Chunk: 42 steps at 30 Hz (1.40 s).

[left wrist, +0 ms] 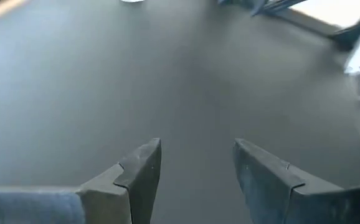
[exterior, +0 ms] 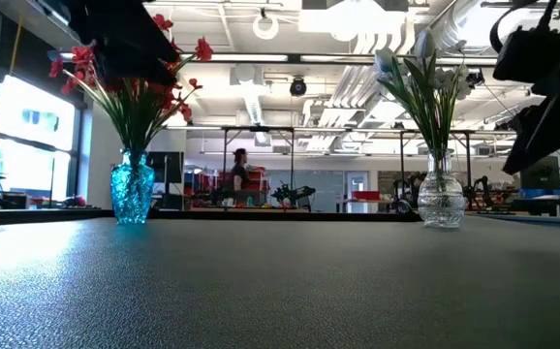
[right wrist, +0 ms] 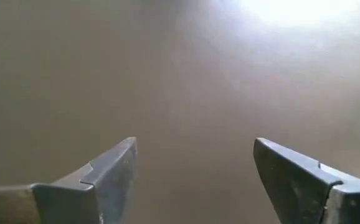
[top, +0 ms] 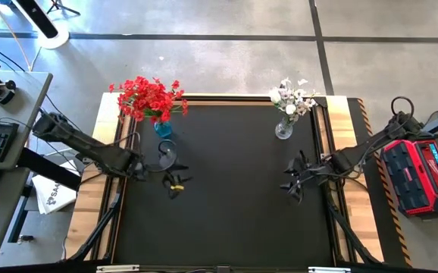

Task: Sort flowers into vase by color
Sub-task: Return to Home Position

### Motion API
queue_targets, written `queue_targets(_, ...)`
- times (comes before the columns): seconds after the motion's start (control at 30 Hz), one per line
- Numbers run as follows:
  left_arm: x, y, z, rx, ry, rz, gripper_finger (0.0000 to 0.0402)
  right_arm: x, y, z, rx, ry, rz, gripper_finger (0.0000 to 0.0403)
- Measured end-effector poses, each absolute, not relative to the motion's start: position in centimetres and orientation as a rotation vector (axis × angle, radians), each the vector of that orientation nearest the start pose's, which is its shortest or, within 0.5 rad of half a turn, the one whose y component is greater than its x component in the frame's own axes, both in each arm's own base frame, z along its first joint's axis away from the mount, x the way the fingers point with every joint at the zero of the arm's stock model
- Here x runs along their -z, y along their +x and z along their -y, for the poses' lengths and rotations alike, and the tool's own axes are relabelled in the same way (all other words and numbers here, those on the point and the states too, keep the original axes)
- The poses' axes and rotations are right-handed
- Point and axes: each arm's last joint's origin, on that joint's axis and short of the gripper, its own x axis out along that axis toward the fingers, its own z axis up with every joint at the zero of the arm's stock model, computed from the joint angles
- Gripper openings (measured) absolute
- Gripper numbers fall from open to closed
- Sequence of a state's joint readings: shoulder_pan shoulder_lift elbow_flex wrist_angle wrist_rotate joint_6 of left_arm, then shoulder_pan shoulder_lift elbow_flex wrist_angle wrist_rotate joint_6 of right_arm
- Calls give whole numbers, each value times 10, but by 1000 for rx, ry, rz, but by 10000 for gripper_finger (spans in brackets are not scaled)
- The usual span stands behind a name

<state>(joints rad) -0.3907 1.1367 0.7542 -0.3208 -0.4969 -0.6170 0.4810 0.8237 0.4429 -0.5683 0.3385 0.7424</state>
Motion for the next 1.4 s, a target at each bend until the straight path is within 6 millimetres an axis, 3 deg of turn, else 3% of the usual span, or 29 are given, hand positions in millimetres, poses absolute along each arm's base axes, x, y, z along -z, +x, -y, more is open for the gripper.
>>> queue_targets(0.13,-228,216,71,-178,-356,-472,185,-182,137,-57,27,301,-730,261)
queue_targets(0.23,-224,213,61,-188,-354,-426,185,-193,141,-50,-88,219,-563,224)
queue_targets(0.43,-239,203,42,-219,-298,-339,185,-220,136,-23,-171,70,-287,137)
queue_targets(0.6,-256,189,34,-210,-248,-264,185,-231,109,-6,-115,53,-182,67)
queue_targets(0.77,-270,174,28,-210,-203,-200,185,-244,86,-5,-131,79,-23,9)
queue_targets(0.97,-279,160,19,-233,-148,-154,185,-253,81,-4,-135,93,171,10)
queue_targets(1.17,-282,144,12,-242,-58,-130,185,-236,88,-7,-233,66,195,2)
queue_targets(1.4,-269,113,2,-243,21,-53,185,-217,94,-7,-237,114,150,0)
